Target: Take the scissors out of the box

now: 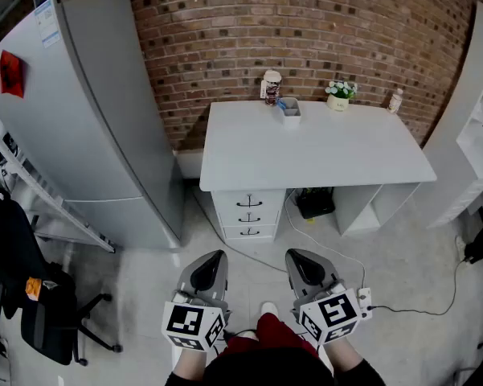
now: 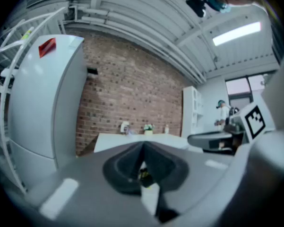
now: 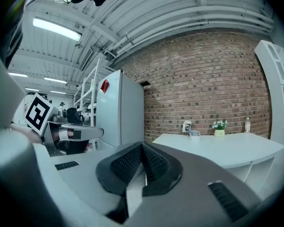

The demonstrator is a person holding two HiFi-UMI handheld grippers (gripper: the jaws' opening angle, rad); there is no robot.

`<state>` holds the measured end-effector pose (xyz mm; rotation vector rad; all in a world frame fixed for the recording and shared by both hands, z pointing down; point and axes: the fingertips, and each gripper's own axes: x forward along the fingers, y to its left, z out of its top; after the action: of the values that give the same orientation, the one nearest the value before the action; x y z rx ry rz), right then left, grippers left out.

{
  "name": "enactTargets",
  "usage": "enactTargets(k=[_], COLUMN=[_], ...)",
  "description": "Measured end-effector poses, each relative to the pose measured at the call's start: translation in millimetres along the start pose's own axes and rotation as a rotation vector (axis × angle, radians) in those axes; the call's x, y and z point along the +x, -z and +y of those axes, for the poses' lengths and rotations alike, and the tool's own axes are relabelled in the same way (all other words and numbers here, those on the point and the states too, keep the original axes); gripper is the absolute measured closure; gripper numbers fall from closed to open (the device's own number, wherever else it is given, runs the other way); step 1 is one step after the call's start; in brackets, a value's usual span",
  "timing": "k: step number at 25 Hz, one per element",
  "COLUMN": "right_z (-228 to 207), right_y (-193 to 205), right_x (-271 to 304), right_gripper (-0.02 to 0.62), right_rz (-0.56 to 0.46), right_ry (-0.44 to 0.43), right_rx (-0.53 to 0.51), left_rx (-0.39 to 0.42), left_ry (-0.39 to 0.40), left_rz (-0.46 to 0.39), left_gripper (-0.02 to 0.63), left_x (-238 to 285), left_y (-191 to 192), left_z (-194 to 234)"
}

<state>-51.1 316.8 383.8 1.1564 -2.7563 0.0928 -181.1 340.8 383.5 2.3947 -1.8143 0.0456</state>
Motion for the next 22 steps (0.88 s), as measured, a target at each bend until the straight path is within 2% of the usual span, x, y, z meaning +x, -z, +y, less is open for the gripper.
enactTargets(k=[7,11,22], right_z=[1,-13,-66], right_y=[-3,-3,-9], right_x=[8,13,59], right_gripper=[0.588,0.586,0.586], right_rz=[0.004,-0.007,0.001], right_ry=[-0.016,-0.003,-0.009], right_rx=[0.037,0.066,0.069], left_rx=[-0.007,-0.011,-0.011], left_ry=[-0.002,-0.008,-0.015], left_rz=[-0.002,-0.004,0.017], left_gripper=[0.603,0.603,0.603], left_x=[-1,7,70], left_y=[0,1,2], left_z=[9,15,33])
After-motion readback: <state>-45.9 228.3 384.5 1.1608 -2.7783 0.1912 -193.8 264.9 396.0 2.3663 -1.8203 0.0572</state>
